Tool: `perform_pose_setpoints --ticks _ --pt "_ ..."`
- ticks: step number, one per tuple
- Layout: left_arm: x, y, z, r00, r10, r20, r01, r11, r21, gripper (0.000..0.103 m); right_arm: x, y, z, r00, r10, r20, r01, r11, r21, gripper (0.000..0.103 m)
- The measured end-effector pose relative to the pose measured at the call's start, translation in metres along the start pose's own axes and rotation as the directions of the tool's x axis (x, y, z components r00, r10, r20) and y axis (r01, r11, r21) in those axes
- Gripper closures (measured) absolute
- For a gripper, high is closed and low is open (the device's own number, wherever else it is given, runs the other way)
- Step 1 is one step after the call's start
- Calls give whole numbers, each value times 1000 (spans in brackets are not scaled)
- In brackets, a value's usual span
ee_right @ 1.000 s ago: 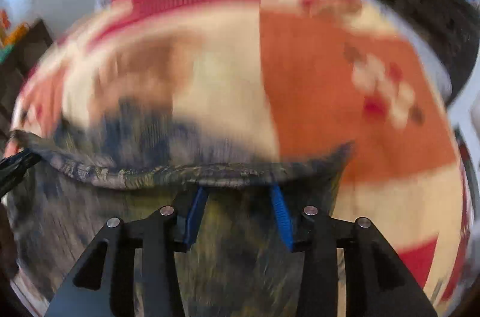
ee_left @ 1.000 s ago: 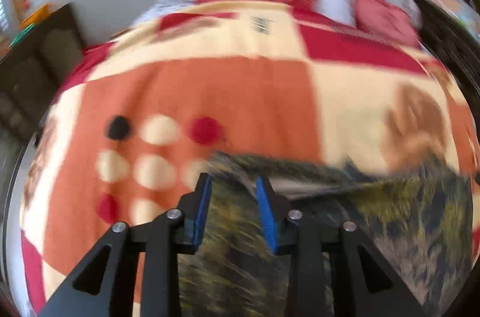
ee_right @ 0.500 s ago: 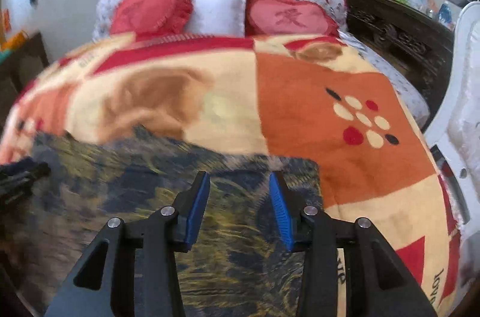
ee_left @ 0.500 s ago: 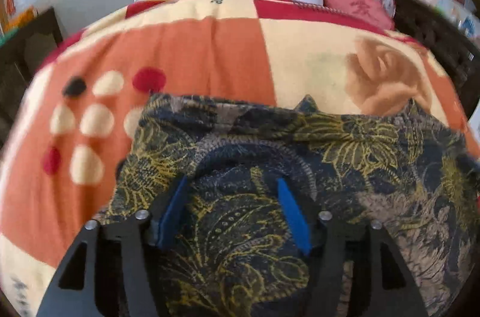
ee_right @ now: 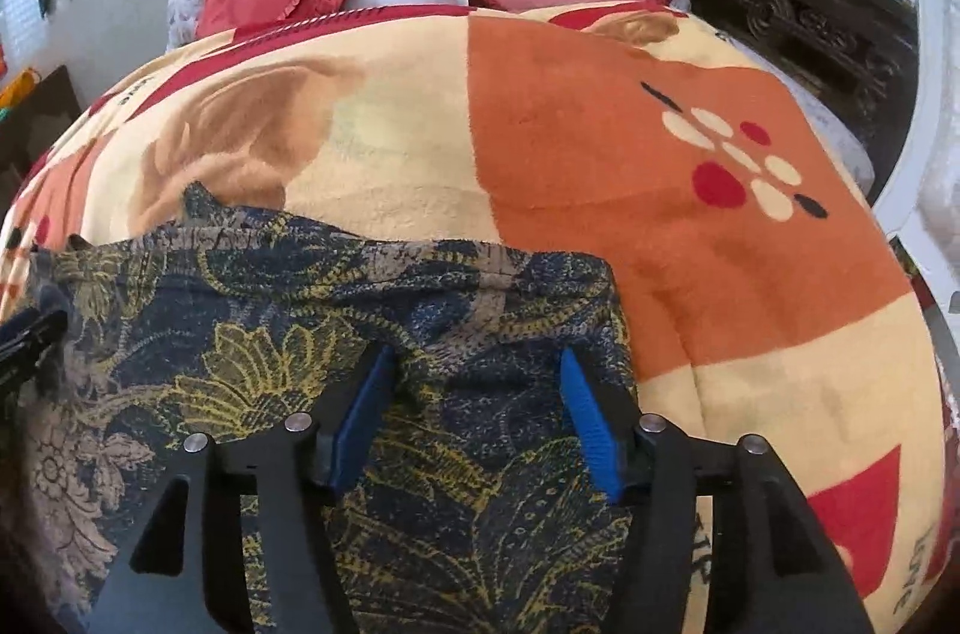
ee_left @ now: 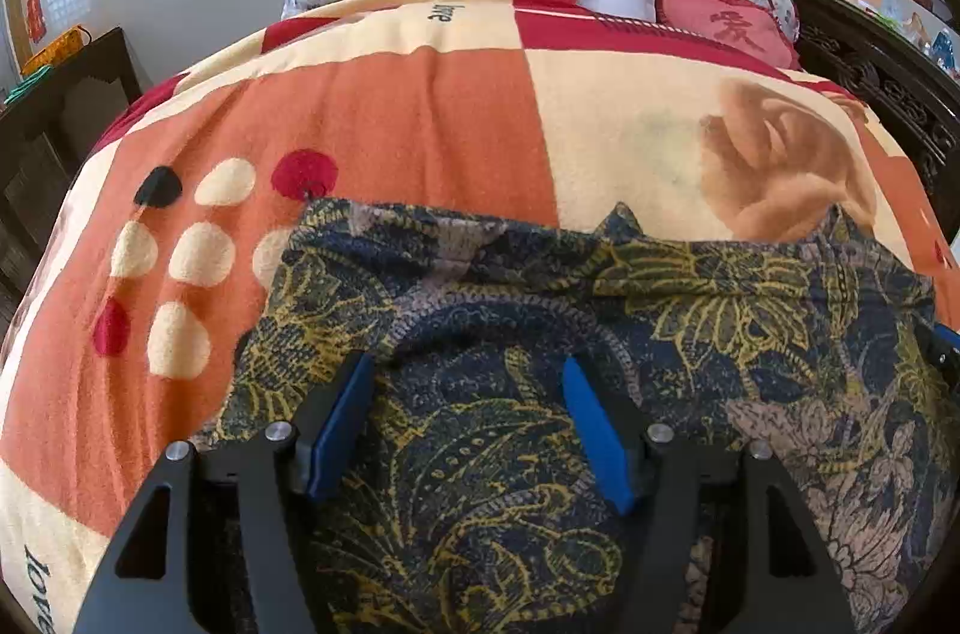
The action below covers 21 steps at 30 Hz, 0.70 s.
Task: Fold small clothes
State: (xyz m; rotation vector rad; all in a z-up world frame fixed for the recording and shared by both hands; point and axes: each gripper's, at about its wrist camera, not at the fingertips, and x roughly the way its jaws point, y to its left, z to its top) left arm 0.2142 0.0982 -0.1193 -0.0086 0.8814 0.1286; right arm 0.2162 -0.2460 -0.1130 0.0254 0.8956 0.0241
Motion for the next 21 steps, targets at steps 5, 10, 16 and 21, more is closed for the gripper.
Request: perform_pose_setpoints --ticks 5,10,16,21 --pt "0 0 0 1000 0 0 0 1000 0 33 1 1 1 1000 -17 0 17 1000 -7 28" --pt "1 -1 1 1000 10 1 -10 1000 2 33 1 2 1 999 -47 -3 47 999 -15 22" --pt "2 -1 3 1000 17 1 -17 1000 3 33 -1 -2 4 999 -13 -31 13 1000 19 19" --pt "2 -1 3 1000 20 2 -20 1000 5 32 -11 -1 8 996 -32 -87 35 999 39 29"
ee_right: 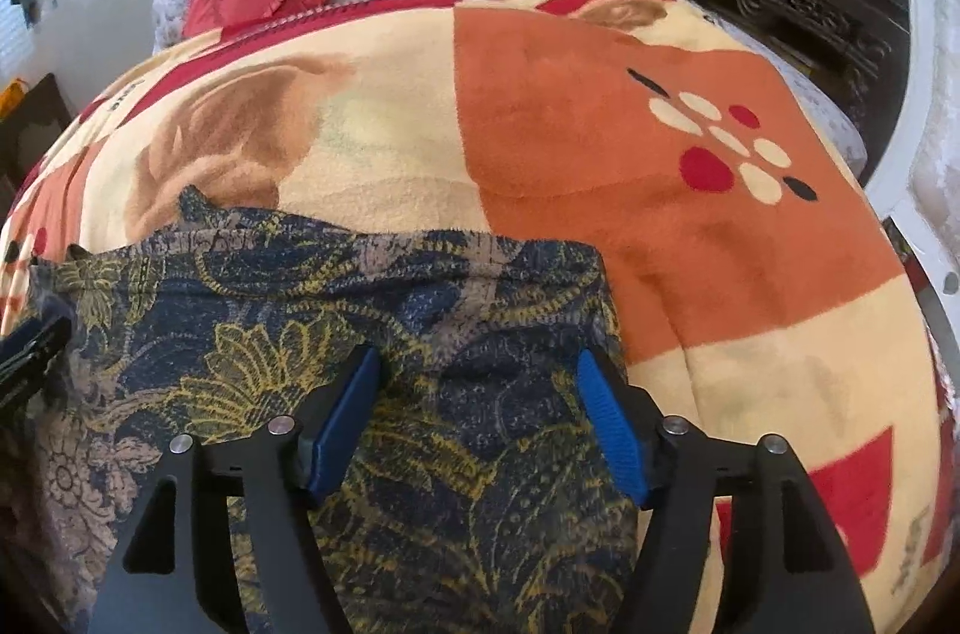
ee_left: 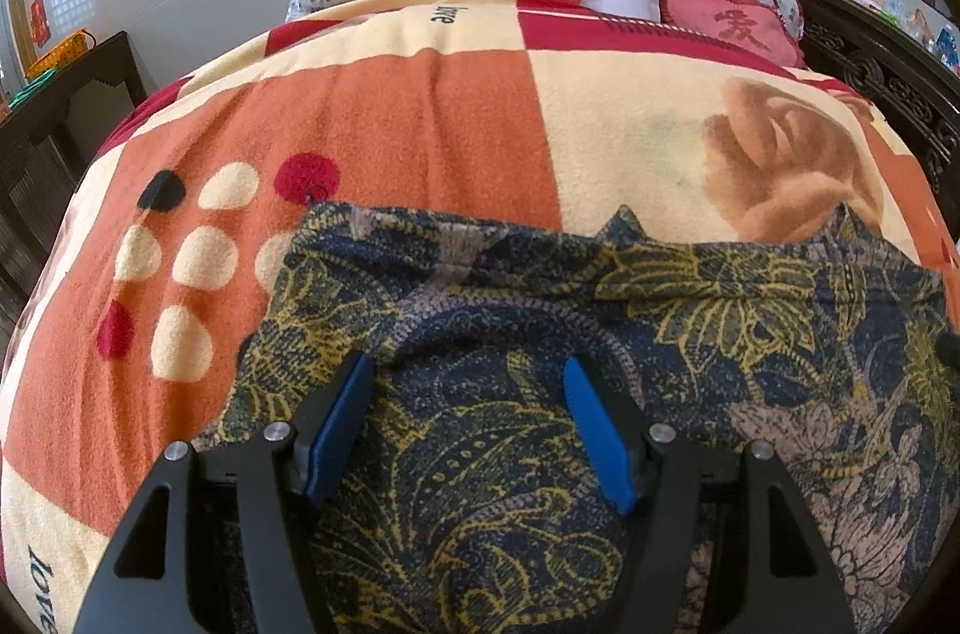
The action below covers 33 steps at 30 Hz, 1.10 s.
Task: Fold small clothes
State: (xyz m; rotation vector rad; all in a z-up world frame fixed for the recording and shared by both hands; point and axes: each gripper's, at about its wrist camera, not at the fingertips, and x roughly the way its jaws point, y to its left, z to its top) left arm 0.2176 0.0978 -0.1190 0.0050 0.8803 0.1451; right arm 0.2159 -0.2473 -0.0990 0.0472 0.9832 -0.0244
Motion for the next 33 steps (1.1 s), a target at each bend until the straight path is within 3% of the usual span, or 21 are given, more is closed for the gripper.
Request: perform_pose_setpoints --ticks 1,2,4,6,8,11,13,17,22,25,27,33 --pt "0 0 0 1000 1 0 -1 1000 1 32 -8 3 0 1000 -18 -2 18 1000 7 36" --pt "0 0 0 1000 3 0 -3 1000 1 32 -22 8 -2 1000 -16 9 16 1000 8 37" --pt "0 1 0 1000 2 0 -2 1000 1 32 -50 22 -14 996 74 48 -73 997 -18 37" --pt "0 0 0 1000 2 -1 -2 1000 1 32 -74 43 -36 989 133 66 -126 987 -100 37" --pt "0 0 0 1000 4 -1 -4 1000 2 32 -88 62 -64 988 137 74 -120 974 -190 37" --pt "0 0 0 1000 4 0 -4 1000 2 32 -86 68 -100 989 135 67 -113 958 -265 37" --pt "0 1 1 1000 3 -1 -3 1000 1 32 -66 60 -118 987 155 49 -138 958 -250 34" --pt "0 0 0 1000 3 -1 -3 1000 2 32 -65 50 -118 973 217 78 -197 958 -209 30" --pt "0 0 0 1000 3 -8 -3 1000 3 29 -64 59 -121 980 148 133 -113 964 -240 29" --pt "3 2 2 998 -48 -39 48 999 0 15 -64 61 -122 981 133 142 -95 965 -245 29" --pt "6 1 4 993 -103 -62 104 995 7 0 -64 61 -122 979 145 140 -108 965 -238 28" --pt "7 -8 3 995 -71 -73 75 996 47 0 -63 59 -121 978 153 142 -117 965 -233 28"
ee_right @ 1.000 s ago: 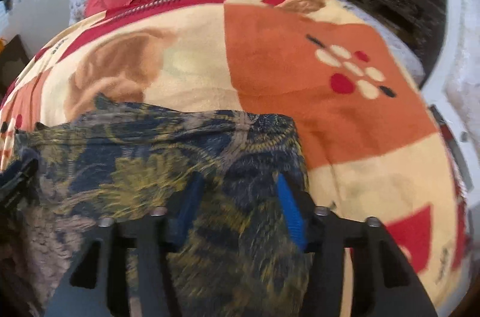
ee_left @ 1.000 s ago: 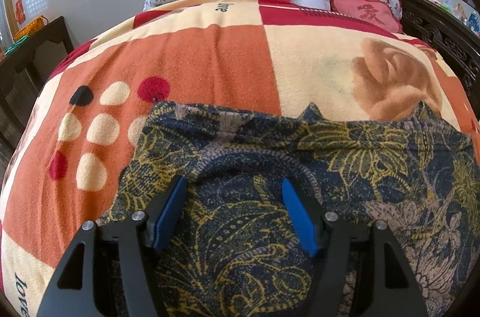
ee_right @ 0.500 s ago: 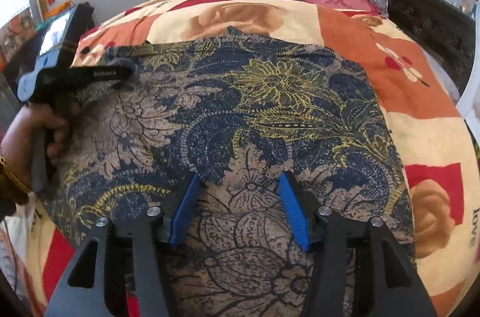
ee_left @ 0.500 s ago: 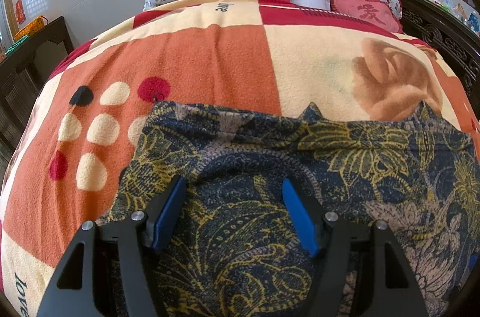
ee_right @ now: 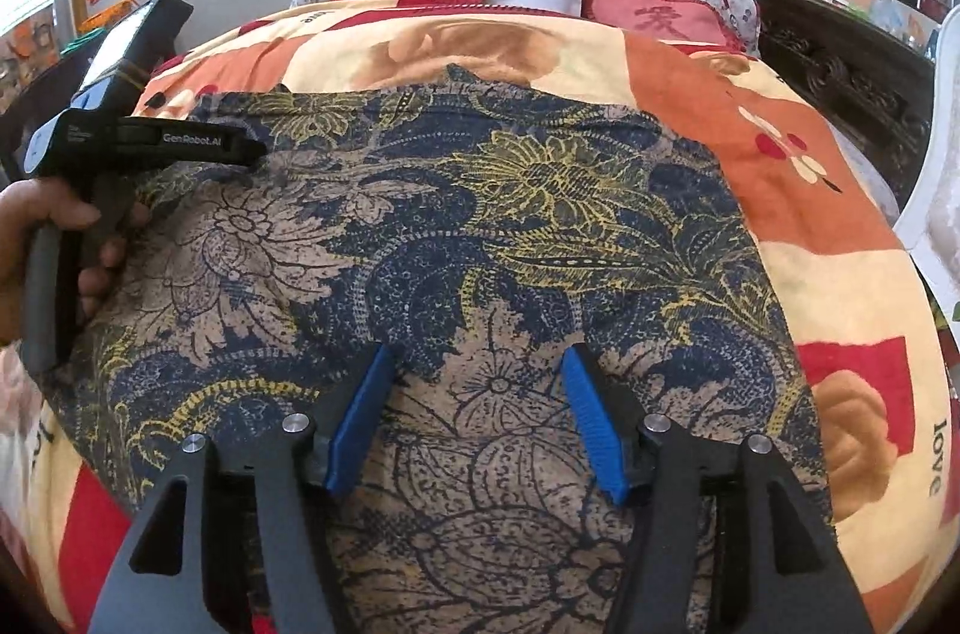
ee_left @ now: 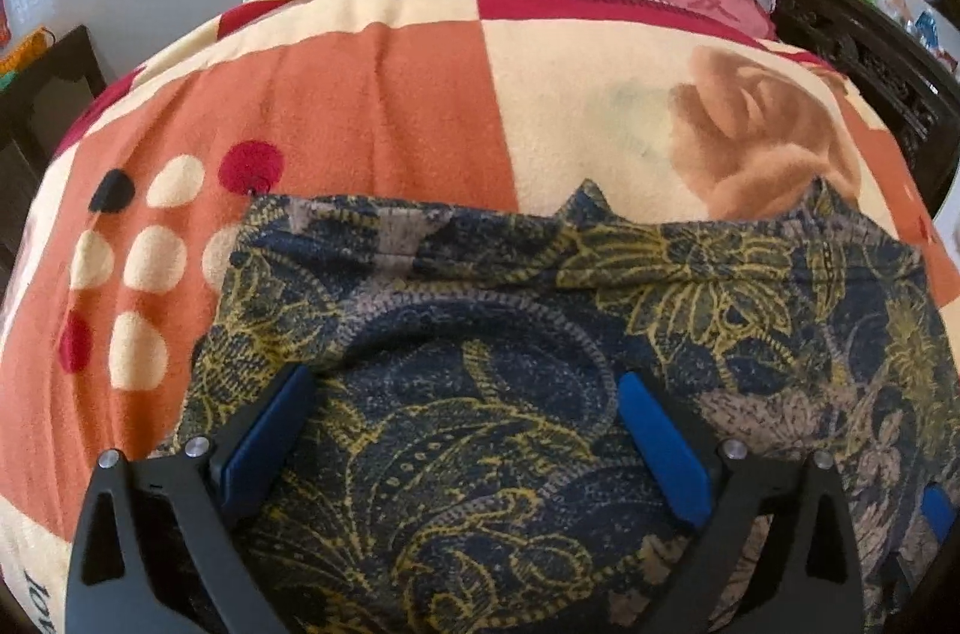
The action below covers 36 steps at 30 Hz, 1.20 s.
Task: Fold small clothes
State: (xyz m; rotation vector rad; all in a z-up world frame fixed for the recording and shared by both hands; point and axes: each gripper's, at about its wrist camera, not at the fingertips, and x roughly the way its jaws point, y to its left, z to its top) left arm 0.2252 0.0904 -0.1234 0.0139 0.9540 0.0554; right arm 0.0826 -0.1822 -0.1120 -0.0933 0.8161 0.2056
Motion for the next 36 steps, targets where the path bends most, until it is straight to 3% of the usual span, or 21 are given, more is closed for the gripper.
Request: perform_pose_setpoints --ticks 3,5,8,11,16,17,19,25,27,28,30,32,34,36 --pt "-4 -2 1 1000 0 -27 0 1000 12 2 0 -1 -1 1000 -4 1 4 1000 -2 28" --pt "-18 3 6 998 -41 -43 42 999 20 12 -1 -2 -1 1000 -8 1 8 1000 -4 28" --pt "-62 20 -1 992 -119 33 119 993 -16 14 -2 -2 -1 1000 -4 1 4 1000 0 28" --pt "-100 35 -36 983 -165 80 170 984 -48 12 -2 -1 -1 1000 -7 2 7 1000 -2 28" --pt "-112 16 -111 965 -261 10 261 965 -2 12 -2 -1 -2 1000 -2 3 2 1000 2 28" --pt "-108 11 -120 965 -261 -8 261 965 12 12 -2 -2 -1 1000 0 3 0 1000 3 28" --pt "-107 1 -134 975 -218 28 216 974 65 12 -2 -2 -1 1000 1 2 -1 1000 4 28" --pt "-110 2 -142 970 -228 79 225 973 53 11 -3 -2 2 1000 -4 -17 4 1000 9 28" --pt "-112 3 -145 971 -218 94 213 975 58 11 -14 -1 11 997 -74 -35 75 997 34 30" --pt "-112 4 -145 971 -218 94 213 975 60 11 -30 2 14 994 -107 -1 107 993 48 31" --pt "-114 7 -147 970 -223 96 218 974 63 11 -48 4 11 998 -53 32 52 998 22 31" --pt "-118 13 -152 970 -220 105 215 975 57 11 -47 -12 -5 997 -54 -48 54 998 14 31" --pt "-122 18 -157 967 -229 111 223 973 58 11 -46 -52 -35 992 -73 -108 81 994 75 30" --pt "-124 22 -162 964 -239 116 234 971 57 13 -57 -92 -61 995 85 -58 -72 977 202 29"
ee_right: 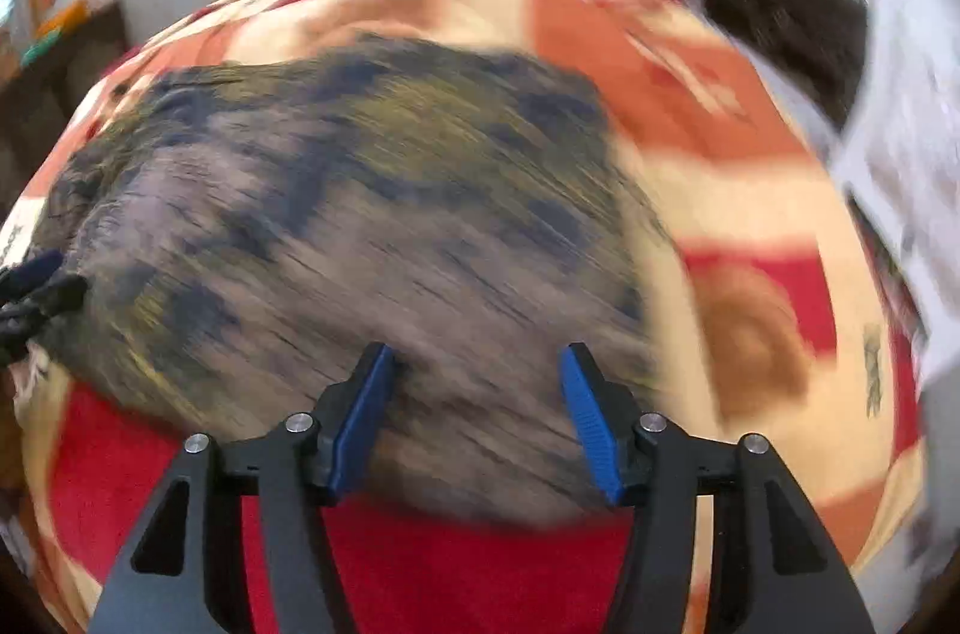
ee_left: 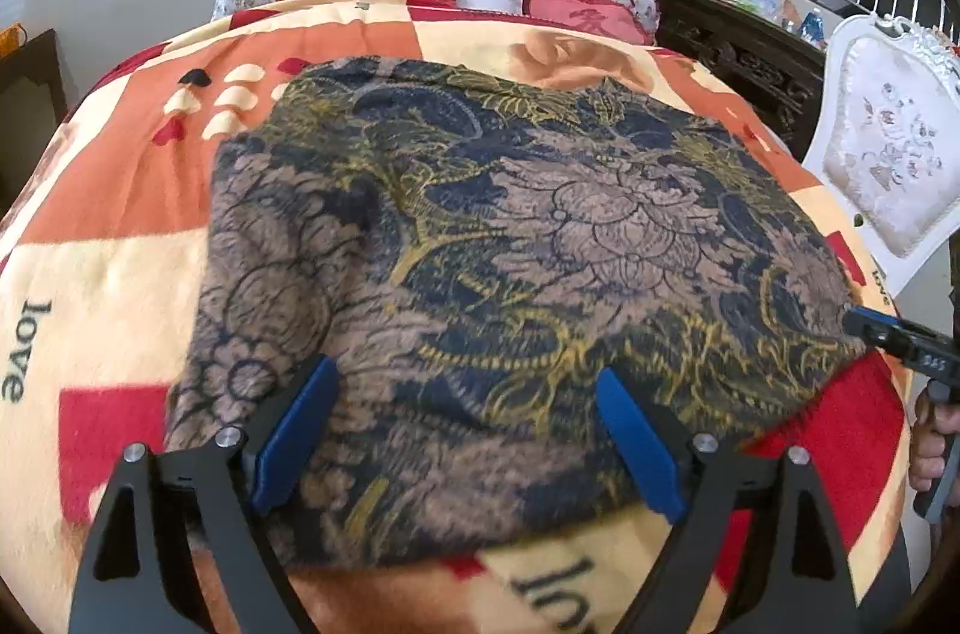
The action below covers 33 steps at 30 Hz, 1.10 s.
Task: Fold small clothes
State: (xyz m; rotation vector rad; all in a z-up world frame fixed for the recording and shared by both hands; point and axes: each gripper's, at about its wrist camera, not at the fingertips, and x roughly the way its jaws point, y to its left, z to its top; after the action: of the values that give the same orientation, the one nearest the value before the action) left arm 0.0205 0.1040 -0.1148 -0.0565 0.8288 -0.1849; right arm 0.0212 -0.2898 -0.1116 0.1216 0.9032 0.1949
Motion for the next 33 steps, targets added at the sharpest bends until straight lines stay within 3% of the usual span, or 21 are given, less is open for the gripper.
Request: perform_pose_setpoints --ticks 1,3,5,7,9,13,15,19,21,23,27,30,32,33 --pt "-3 1 -1 1000 4 2 -4 1000 -6 14 -5 -8 -4 1000 27 4 -27 1000 9 29" --pt "-10 3 3 1000 25 -8 -26 999 -25 23 -14 -5 -5 999 -32 -15 31 998 -59 29" --pt "-19 6 16 1000 20 -2 -20 999 -44 23 -21 3 4 997 -76 -33 73 994 -87 33" --pt "-25 4 41 997 53 49 -51 998 -36 22 -36 18 21 995 -99 30 102 987 -121 34" --pt "-17 2 72 993 90 69 -88 996 -34 22 -40 42 45 993 -70 90 83 985 -148 34" --pt "42 17 109 986 162 -41 -165 980 -108 25 2 105 82 998 -41 47 50 974 -221 34" --pt "70 32 101 968 210 -135 -227 966 -125 36 34 118 91 998 -58 -4 56 973 -226 34" --pt "63 29 74 966 250 -62 -251 968 -14 37 70 89 90 989 -118 -90 97 974 -202 35" --pt "58 34 68 972 230 -47 -231 972 -33 37 62 61 87 996 -47 -79 34 985 -167 36" --pt "55 42 66 979 200 -45 -203 976 -75 37 52 38 80 996 -49 -70 36 985 -171 45" --pt "55 37 68 974 221 -48 -223 973 -52 37 37 3 60 996 11 -94 -21 994 -110 45" --pt "39 30 71 974 219 -53 -222 972 -77 37 22 9 64 993 -56 -101 46 994 -102 44" --pt "13 21 67 985 174 -3 -173 979 -108 35 10 27 68 993 -90 -71 82 990 -113 45" --pt "2 14 62 991 134 16 -132 985 -109 34 3 42 70 997 -62 -53 55 990 -131 45"
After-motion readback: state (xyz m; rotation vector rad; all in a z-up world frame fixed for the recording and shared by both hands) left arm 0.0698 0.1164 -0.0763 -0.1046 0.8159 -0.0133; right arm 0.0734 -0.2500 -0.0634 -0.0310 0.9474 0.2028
